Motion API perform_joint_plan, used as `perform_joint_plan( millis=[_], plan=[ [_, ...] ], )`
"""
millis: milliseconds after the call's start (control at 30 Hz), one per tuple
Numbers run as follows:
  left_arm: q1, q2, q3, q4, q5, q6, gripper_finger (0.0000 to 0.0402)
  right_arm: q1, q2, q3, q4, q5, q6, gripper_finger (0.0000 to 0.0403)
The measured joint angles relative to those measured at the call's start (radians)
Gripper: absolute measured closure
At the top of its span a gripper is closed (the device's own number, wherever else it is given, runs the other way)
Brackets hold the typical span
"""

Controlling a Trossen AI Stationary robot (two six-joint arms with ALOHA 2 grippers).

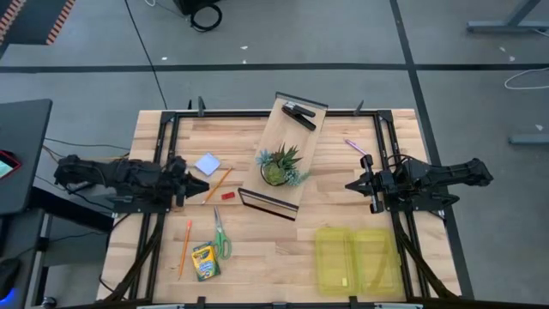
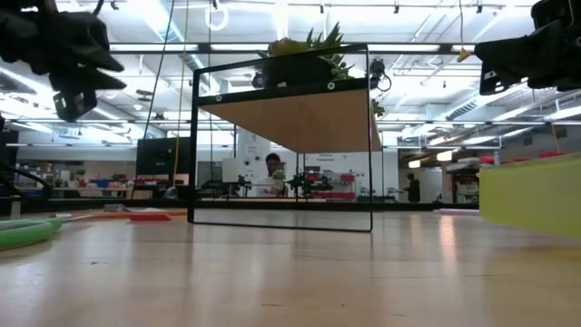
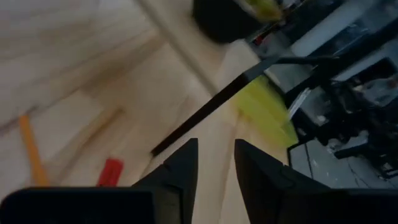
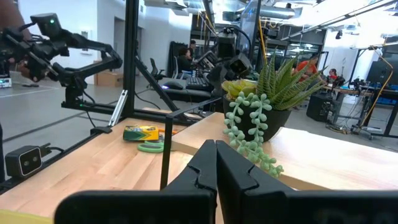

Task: Pack school essentials
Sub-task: Put the red eraser into the yellow supply box

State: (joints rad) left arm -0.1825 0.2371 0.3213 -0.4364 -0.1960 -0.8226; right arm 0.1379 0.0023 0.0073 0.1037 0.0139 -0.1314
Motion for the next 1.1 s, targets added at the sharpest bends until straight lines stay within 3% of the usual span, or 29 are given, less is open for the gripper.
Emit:
perform_joint_plan(
  millis=[267, 567, 667, 867, 1100],
  plan=[
    [0.006, 0.202, 0.028, -0.098, -0.046, -0.086, 0.0283, 0.000, 0.000, 0.000, 0.000, 0.000, 0.000, 0.0395],
    [0.040, 0.385, 0.038, -0.075, -0.153, 0.105, 0.0282, 0.000, 0.000, 0.000, 0.000, 0.000, 0.000, 0.0395],
    [0.040, 0.392, -0.006, 0.041, -0.218, 0.188, 0.0282, 0.000, 0.000, 0.000, 0.000, 0.000, 0.000, 0.0395],
    [0.040, 0.392, -0.173, 0.396, -0.242, 0.232, 0.0284, 0.000, 0.000, 0.000, 0.000, 0.000, 0.000, 0.0395],
    [0.040, 0.391, -0.290, 0.634, -0.332, 0.283, 0.0287, 0.000, 0.000, 0.000, 0.000, 0.000, 0.000, 0.0395]
  ],
)
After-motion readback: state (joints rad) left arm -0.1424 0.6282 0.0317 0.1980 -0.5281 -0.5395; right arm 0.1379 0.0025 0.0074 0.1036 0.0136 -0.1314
